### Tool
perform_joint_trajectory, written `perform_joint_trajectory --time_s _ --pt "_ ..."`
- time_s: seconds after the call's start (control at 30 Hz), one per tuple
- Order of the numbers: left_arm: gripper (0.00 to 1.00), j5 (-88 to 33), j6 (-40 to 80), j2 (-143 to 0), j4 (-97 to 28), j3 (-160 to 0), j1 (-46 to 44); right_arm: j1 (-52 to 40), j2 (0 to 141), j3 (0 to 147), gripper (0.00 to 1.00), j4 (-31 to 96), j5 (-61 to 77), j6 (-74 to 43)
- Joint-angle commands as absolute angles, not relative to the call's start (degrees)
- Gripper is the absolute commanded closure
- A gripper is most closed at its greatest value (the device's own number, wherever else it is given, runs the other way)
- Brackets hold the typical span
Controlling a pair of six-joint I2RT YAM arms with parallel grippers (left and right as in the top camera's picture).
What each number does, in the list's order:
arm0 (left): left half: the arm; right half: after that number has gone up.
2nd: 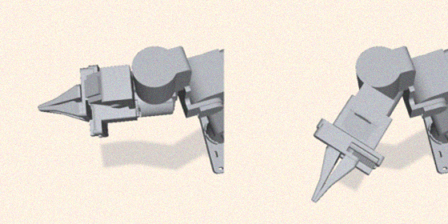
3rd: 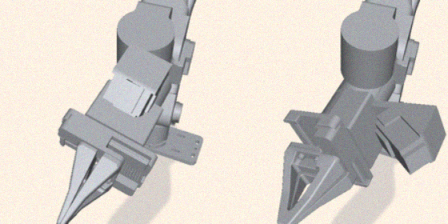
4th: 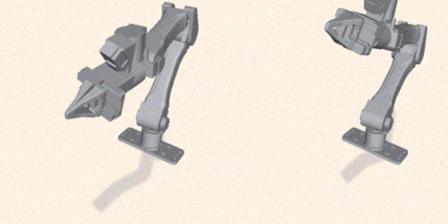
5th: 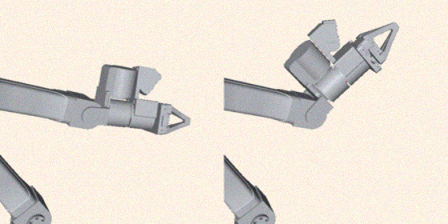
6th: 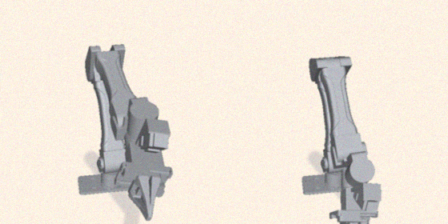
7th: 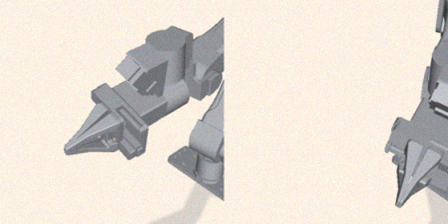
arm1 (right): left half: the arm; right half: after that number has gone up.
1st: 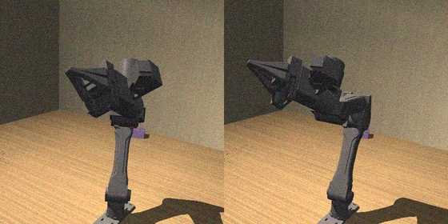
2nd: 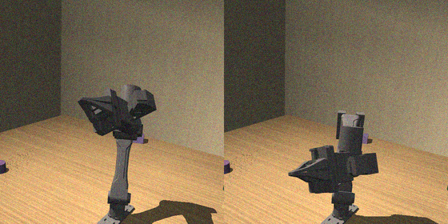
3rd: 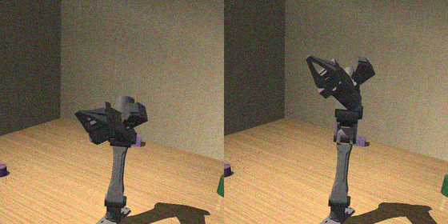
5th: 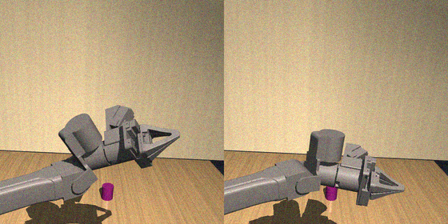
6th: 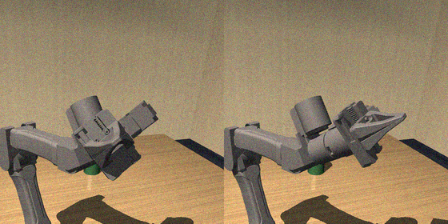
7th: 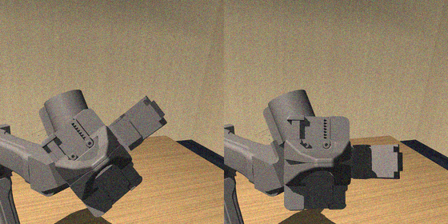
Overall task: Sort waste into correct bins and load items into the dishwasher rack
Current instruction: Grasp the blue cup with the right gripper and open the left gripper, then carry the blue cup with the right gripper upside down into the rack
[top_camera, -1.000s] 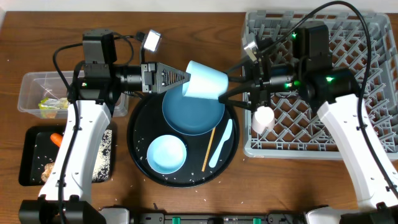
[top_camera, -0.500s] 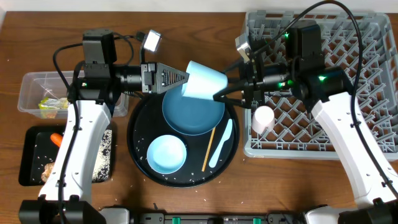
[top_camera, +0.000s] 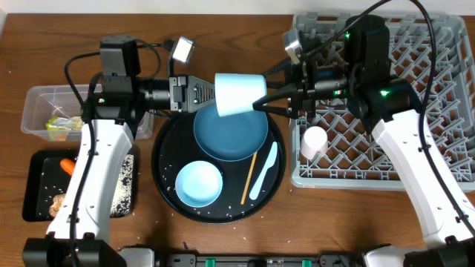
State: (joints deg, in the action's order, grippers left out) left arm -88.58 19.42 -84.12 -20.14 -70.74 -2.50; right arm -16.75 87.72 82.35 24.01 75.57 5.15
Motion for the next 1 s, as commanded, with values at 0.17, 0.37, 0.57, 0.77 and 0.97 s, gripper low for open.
perform_joint_trajectory --time_s 0.17,0.37,0.57,0.77,0.97 --pt "0.93 -89.91 19.09 -84.33 -20.43 -71.37 -5.15 -16.84 87.88 83.09 0.57 21.82 75.66 2.09" --pt "0.87 -82.35 19.11 -84.33 -20.47 -71.37 -1.65 -14.33 87.85 83.09 0.58 21.56 75.42 -0.01" --pt "0.85 -78.54 19.14 -84.33 -20.51 -71.37 0.89 -9.89 87.83 83.09 0.60 22.20 73.14 -3.95" --pt "0.85 -72.55 19.09 -84.33 -22.04 -71.35 0.95 -4.16 86.43 83.15 0.62 32.10 61.14 -5.17" --pt "0.85 -61.08 16.80 -84.33 -29.67 -71.35 0.93 1.72 82.54 83.96 0.64 48.31 39.64 -5.21"
